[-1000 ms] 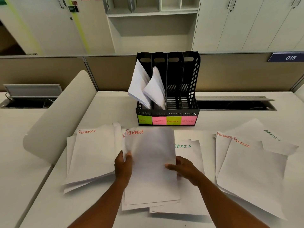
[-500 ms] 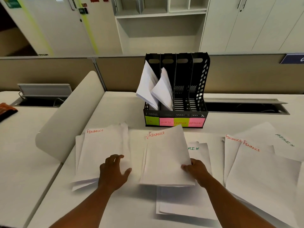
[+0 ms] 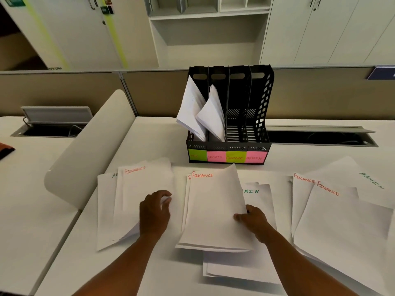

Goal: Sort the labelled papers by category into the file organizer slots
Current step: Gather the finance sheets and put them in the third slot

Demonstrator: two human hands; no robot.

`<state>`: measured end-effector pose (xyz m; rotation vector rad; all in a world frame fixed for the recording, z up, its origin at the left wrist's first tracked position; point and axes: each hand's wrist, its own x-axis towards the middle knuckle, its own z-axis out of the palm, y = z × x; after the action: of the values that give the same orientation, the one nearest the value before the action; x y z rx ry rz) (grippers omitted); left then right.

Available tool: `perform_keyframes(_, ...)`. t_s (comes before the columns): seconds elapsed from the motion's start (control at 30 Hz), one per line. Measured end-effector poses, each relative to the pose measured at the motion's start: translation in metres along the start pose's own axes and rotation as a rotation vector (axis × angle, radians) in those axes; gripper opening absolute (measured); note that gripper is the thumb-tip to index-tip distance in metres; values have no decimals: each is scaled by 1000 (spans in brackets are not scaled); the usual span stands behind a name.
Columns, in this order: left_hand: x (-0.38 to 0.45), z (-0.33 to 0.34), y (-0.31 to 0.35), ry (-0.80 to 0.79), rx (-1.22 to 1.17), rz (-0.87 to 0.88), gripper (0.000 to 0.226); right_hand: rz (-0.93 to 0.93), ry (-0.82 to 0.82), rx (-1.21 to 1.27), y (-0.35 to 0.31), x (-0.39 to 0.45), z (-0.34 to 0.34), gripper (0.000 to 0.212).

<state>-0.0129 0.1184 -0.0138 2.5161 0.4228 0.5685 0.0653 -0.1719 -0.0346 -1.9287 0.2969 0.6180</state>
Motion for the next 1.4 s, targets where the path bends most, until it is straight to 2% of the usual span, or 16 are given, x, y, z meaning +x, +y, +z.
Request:
perform_keyframes(0.1,6,7,26,-8,-159,67,13,-8,6,-24,0,1,1,17)
perform_keyframes(0.17,8,15,43,-69,-202,100,14,-12,3,-33,-1,1,1,16)
perform_keyframes(0.33,0,34,75,-337,-305,156,22,-9,-15,-12,-3,1,-1,10)
perform_keyframes(0.4,-5,42,84,-471,-325,160,26,-7,-33,10,-3,2,-2,18)
perform_keyframes(0.47,-11,49,90,-612,-327,141,28,13,-43,52,-4,1,-2,27)
perform_keyframes(0.6,-21,62,94,-898,-343,67,36,47,-59,134,-7,-1,-3,28)
perform_keyframes(0.7,-23,66,97,-1077,-614,-158,43,-8,-73,33,-6,-3,-6,26)
perform_keyframes(0.77,-21,68,96,-980,-742,-292,30,-19,-47,-12,-6,-4,-11,24)
perform_keyframes(0.87,-13,68,85,-539,-576,-262,13,-13,-19,27,-5,-6,-19,23)
perform_keyframes(0.93,-6,66,75,-294,-473,-281,18,-33,4,36,-3,-7,-24,19)
perform_keyframes(1.0,0,64,69,-186,-431,-363,32,-51,30,26,-1,-8,-28,17)
perform_keyframes(1.1,7,65,66,-166,-376,-460,49,-35,59,63,2,-8,-34,11)
perform_keyframes(1.2,9,67,73,-284,-523,-565,59,-8,68,143,6,-9,-41,11)
perform_keyframes(1.3,5,68,82,-500,-660,-564,40,21,1,253,9,-9,-47,23)
perform_keyframes(1.4,0,73,86,-578,-710,-553,26,49,-68,367,11,-10,-48,32)
